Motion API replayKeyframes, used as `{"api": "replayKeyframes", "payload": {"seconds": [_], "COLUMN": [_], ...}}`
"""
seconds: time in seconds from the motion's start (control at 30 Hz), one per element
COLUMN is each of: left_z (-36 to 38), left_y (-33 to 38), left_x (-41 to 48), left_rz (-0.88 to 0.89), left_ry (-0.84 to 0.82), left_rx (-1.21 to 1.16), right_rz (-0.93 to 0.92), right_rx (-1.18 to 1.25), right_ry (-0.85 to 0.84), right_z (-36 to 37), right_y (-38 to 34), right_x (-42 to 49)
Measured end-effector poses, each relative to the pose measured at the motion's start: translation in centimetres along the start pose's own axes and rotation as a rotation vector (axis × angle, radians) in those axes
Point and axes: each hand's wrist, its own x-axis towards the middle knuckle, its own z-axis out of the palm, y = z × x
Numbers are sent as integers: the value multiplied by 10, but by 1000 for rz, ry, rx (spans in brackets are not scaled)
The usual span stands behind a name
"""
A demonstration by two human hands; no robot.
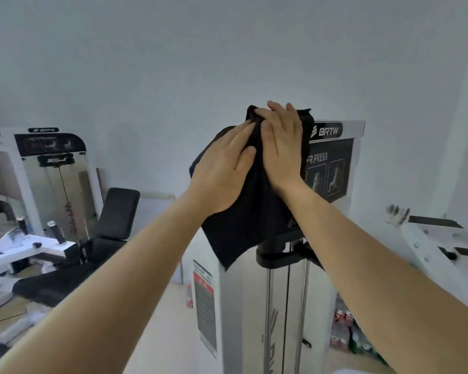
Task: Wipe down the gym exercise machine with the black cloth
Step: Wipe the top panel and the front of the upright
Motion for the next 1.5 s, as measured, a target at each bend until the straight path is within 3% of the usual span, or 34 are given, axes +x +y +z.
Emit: {"api": "replayKeyframes", "payload": {"seconds": [0.13, 0.33, 0.43, 0.57, 0.73, 1.03, 1.23, 1.5], "left_z": [13, 13, 2, 8, 18, 38, 28, 48], "left_y": [-19, -39, -40, -47, -59, -59, -56, -65], "left_x": [-48, -79, -64, -40, -42, -100, -73, -108], "left_rz": [-9, 59, 58, 138, 168, 24, 88, 152], "left_ry": [131, 101, 90, 103, 204, 230, 224, 282], "left_rx": [-103, -159, -264, -148, -156, -167, -129, -118], "right_rz": [35, 87, 108, 293, 215, 84, 90, 92], "right_rx": [61, -9, 144, 443, 132, 13, 57, 23], "right_ry": [26, -99, -143, -90, 67, -11, 35, -3], "right_z": [12, 16, 1, 4, 23, 28, 28, 29], "right_y": [-33, -38, -43, -59, -78, -70, -74, -52], "right_x": [-49, -118, -113, -84, -84, -146, -116, -169]}}
